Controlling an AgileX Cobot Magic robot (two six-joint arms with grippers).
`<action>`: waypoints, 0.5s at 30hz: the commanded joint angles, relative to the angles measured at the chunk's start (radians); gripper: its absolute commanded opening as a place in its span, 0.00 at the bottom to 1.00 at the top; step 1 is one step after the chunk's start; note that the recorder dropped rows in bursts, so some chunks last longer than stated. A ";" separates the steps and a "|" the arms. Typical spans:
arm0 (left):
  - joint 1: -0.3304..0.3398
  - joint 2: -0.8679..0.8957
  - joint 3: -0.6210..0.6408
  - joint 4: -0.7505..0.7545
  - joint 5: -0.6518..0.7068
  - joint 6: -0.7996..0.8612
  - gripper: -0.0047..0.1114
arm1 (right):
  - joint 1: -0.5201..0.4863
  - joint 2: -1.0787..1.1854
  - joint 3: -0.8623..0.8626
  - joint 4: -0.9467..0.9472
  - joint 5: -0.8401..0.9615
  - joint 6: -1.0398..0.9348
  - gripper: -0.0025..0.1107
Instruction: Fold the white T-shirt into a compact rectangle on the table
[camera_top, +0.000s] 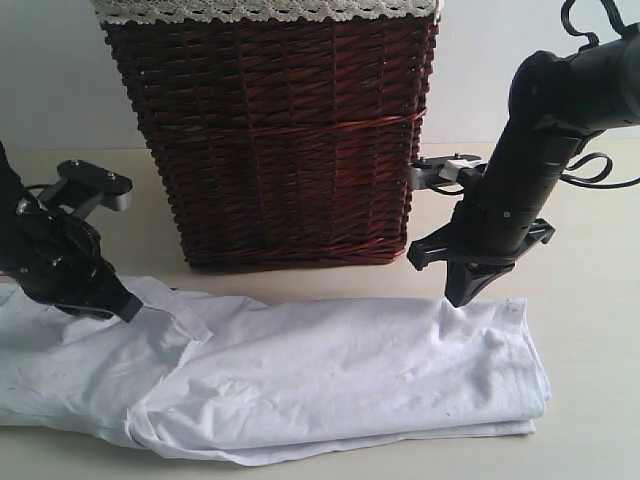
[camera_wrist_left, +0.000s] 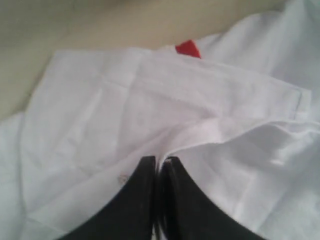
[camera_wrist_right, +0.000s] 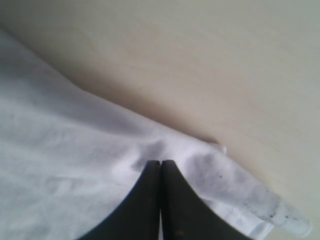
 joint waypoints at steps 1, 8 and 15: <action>0.001 -0.010 -0.055 0.056 -0.014 0.204 0.12 | -0.003 -0.013 0.005 -0.003 -0.007 -0.008 0.02; 0.001 -0.006 -0.062 0.054 -0.119 0.404 0.14 | -0.003 -0.013 0.005 -0.003 -0.009 -0.008 0.02; 0.001 -0.006 -0.062 0.035 -0.185 0.393 0.46 | -0.003 -0.013 0.005 -0.003 -0.009 -0.008 0.02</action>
